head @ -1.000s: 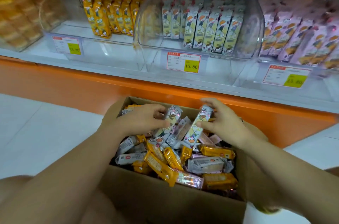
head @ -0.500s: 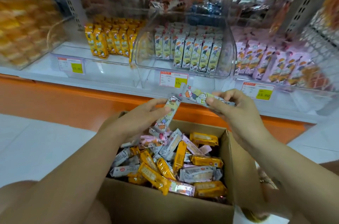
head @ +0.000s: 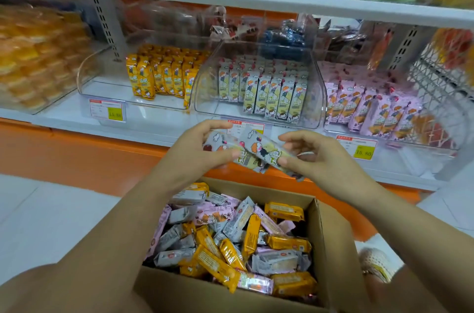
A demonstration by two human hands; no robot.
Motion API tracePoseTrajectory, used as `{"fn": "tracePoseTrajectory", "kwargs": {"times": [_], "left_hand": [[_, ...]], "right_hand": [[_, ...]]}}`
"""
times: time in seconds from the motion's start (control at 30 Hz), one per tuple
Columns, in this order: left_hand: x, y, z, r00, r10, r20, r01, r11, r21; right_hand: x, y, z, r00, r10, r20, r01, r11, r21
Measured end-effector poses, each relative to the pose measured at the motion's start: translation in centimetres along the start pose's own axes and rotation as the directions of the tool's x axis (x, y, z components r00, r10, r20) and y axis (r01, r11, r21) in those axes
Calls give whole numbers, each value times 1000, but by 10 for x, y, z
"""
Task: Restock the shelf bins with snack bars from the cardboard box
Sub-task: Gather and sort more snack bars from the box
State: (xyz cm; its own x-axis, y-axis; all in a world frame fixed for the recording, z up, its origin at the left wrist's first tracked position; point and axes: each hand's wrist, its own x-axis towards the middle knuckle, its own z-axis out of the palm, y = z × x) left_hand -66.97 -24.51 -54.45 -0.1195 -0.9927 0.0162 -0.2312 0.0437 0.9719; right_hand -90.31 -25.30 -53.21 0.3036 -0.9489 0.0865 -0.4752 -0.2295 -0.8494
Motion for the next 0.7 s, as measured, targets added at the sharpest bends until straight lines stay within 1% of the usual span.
{"fn": "tracePoseTrajectory", "kwargs": {"times": [0.07, 0.17, 0.3, 0.4, 0.53, 0.7], "left_hand": [[2, 4, 4, 999, 33, -19, -33, 999, -21], [6, 11, 10, 995, 89, -37, -92, 992, -91], [9, 26, 4, 970, 184, -156, -190, 982, -22], [14, 31, -6, 958, 241, -153, -234, 970, 61], [28, 38, -21, 944, 304, -125, -284, 946, 158], [54, 50, -28, 927, 345, -145, -331, 937, 113]], "right_hand": [[6, -8, 3, 999, -52, -3, 52, 998, -37], [17, -21, 9, 989, -144, -23, 139, 979, -149], [34, -37, 11, 968, -241, -67, 216, 940, -265], [45, -48, 11, 960, -279, -34, 248, 898, -365], [64, -62, 10, 963, -267, 38, 264, 903, -340], [93, -71, -1, 947, -317, 57, 321, 910, -264]]}}
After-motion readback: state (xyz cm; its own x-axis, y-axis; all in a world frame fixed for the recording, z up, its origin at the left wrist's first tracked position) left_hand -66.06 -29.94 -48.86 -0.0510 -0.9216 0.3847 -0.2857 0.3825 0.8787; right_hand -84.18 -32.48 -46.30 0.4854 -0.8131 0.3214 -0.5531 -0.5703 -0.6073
